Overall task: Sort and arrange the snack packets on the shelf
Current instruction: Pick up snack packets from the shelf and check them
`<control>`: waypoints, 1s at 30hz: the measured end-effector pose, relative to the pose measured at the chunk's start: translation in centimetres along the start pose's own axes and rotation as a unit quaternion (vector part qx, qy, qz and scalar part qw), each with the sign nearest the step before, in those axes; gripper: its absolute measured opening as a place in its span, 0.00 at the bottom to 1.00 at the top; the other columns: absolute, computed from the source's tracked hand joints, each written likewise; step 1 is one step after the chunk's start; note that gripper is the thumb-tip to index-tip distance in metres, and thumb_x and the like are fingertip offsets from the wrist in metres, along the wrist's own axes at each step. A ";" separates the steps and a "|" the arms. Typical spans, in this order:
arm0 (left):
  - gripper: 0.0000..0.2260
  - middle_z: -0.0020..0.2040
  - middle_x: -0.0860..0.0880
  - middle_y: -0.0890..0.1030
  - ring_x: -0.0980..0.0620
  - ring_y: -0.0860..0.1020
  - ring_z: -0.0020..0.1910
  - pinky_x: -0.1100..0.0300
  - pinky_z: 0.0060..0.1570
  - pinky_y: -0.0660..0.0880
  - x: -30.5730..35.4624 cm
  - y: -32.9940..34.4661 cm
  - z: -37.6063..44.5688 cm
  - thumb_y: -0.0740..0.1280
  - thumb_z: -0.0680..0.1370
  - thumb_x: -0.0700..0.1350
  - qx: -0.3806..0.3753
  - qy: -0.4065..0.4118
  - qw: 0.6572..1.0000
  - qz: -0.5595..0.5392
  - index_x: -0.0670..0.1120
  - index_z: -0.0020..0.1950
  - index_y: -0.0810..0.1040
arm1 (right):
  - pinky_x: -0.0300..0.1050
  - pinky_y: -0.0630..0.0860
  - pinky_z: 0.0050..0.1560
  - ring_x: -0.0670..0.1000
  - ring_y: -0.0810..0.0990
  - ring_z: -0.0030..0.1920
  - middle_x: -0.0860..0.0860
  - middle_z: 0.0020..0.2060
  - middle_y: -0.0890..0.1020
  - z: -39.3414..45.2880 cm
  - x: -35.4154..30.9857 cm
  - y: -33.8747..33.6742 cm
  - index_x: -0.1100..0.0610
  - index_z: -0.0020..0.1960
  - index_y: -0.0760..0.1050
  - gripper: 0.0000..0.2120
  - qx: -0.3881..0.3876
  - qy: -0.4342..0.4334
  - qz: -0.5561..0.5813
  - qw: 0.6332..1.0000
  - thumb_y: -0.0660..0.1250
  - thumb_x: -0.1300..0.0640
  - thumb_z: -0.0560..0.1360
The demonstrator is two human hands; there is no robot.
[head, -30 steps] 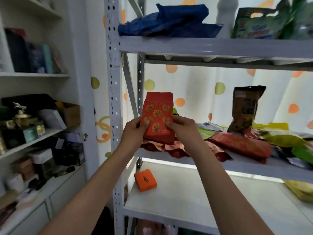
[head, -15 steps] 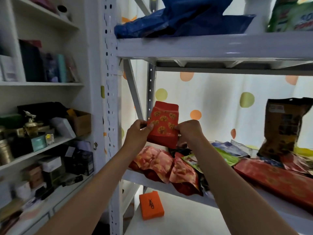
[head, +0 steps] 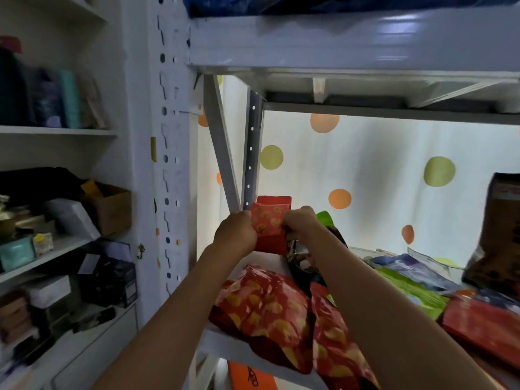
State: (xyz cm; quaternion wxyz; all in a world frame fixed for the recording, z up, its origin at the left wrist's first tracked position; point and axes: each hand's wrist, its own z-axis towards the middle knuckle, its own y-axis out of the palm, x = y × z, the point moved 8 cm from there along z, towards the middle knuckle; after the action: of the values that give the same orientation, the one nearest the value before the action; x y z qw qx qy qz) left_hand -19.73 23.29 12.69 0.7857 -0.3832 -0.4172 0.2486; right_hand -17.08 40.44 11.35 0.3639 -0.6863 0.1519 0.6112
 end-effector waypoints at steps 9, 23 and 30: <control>0.13 0.57 0.42 0.79 0.42 0.78 0.55 0.54 0.52 0.74 -1.2 3.7 2.0 0.61 0.77 0.41 -0.063 -0.003 0.997 0.032 0.43 0.61 0.74 | 0.43 0.70 0.50 0.54 0.79 0.53 0.52 0.54 0.82 2.0 0.6 2.8 0.59 0.60 0.78 0.15 -0.125 -0.093 -0.357 0.921 0.63 0.50 0.80; 0.09 0.47 0.45 0.82 0.48 0.79 0.45 0.55 0.48 0.76 4.6 6.6 0.8 0.63 0.76 0.42 -0.093 0.089 0.992 -0.021 0.43 0.50 0.82 | 0.44 0.71 0.42 0.56 0.76 0.45 0.54 0.41 0.76 3.2 3.1 -7.9 0.58 0.44 0.69 0.12 0.020 -0.030 -0.392 0.919 0.72 0.54 0.72; 0.09 0.55 0.46 0.81 0.47 0.79 0.53 0.52 0.55 0.77 6.3 8.3 -0.1 0.67 0.78 0.44 -0.168 0.161 0.972 0.014 0.46 0.56 0.82 | 0.47 0.74 0.62 0.58 0.77 0.63 0.60 0.63 0.77 3.9 6.2 -8.2 0.66 0.66 0.73 0.25 -0.069 0.044 -0.385 0.919 0.71 0.52 0.76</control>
State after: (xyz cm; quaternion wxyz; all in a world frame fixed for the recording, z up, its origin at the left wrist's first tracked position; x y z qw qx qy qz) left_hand -16.90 32.62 8.86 0.7637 -0.5504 -0.3150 0.1210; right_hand -13.25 50.25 8.11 0.5164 -0.7409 -0.1509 0.4021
